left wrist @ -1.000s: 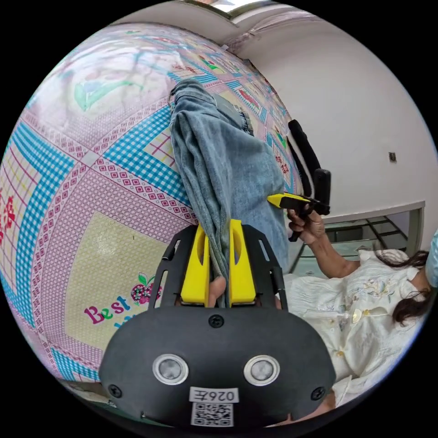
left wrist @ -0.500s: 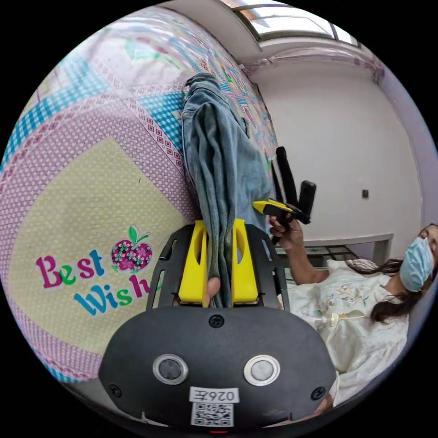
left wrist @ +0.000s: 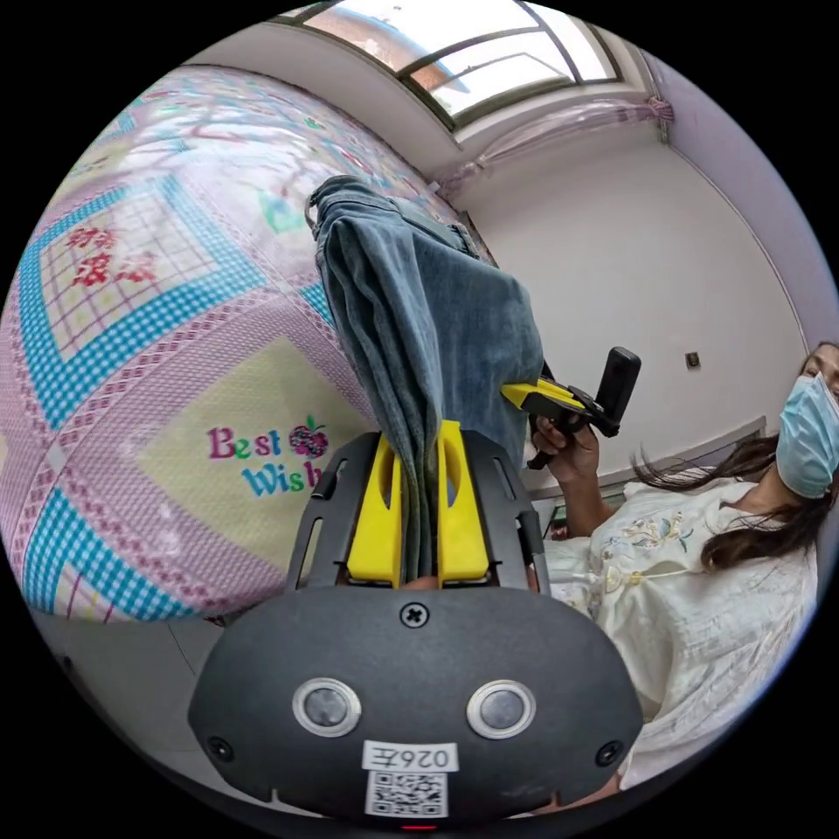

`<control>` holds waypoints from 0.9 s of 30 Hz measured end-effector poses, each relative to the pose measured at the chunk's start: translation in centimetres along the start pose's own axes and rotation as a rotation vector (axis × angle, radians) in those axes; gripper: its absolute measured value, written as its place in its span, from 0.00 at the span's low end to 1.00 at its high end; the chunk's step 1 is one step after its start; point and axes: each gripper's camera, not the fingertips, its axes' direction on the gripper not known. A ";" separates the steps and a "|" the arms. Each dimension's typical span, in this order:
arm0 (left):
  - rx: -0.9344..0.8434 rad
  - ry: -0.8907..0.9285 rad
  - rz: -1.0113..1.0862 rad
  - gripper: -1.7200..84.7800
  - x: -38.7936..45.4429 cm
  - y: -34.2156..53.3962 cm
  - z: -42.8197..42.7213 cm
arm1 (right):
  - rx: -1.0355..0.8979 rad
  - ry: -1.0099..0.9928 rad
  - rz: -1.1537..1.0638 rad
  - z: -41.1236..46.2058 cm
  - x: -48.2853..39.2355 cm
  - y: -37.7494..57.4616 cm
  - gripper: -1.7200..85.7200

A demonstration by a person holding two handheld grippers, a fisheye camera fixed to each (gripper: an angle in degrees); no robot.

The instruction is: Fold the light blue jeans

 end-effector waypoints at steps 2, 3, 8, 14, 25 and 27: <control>0.052 -0.026 -0.003 0.09 0.2 1.2 -2.5 | 0.019 -0.008 -0.058 1.2 -2.2 -1.1 0.04; 0.085 -0.048 -0.005 0.09 0.2 2.0 -4.4 | 0.029 -0.012 -0.098 2.2 -3.9 -2.0 0.04; 0.210 -0.160 0.020 0.09 -0.1 4.5 -14.5 | 0.093 -0.090 -0.233 7.7 -10.8 -8.0 0.04; 0.280 -0.370 0.055 0.09 0.2 5.9 -28.9 | 0.206 -0.257 -0.352 16.2 -20.7 -18.5 0.04; 0.006 -0.590 0.072 0.11 -7.4 -7.0 -27.7 | 0.246 -0.330 -0.034 30.0 -19.6 -30.0 0.05; -0.174 -0.722 -0.004 0.07 -12.7 -11.0 -21.6 | 0.166 -0.287 0.108 36.3 -16.0 -30.5 0.05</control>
